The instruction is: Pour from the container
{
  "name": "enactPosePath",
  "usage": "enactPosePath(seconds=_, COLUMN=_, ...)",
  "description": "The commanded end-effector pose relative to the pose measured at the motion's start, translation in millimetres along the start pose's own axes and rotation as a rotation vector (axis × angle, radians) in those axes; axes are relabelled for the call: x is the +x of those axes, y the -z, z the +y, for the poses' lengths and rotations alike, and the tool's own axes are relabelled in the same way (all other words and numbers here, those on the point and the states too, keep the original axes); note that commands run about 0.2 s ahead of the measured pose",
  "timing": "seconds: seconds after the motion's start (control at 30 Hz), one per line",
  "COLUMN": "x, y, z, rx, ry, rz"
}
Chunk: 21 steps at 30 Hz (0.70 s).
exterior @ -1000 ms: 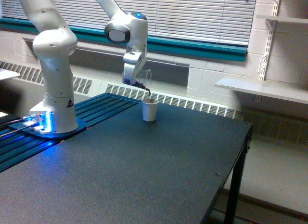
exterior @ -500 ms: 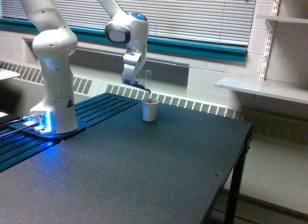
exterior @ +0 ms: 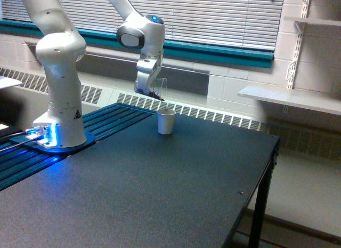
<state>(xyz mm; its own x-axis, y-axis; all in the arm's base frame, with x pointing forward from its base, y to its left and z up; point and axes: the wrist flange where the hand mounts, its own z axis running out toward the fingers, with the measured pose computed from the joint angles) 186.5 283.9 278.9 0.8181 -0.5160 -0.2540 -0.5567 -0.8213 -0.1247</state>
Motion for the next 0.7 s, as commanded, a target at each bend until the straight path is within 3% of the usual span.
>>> enactPosePath(seconds=0.03, x=-0.2, y=-1.2, z=-1.4, rx=-0.006, ry=0.013, rz=-0.022)
enactPosePath(seconds=0.7, x=5.6, y=-2.6, z=-3.2, rx=-0.004, ry=0.007, rz=-0.044)
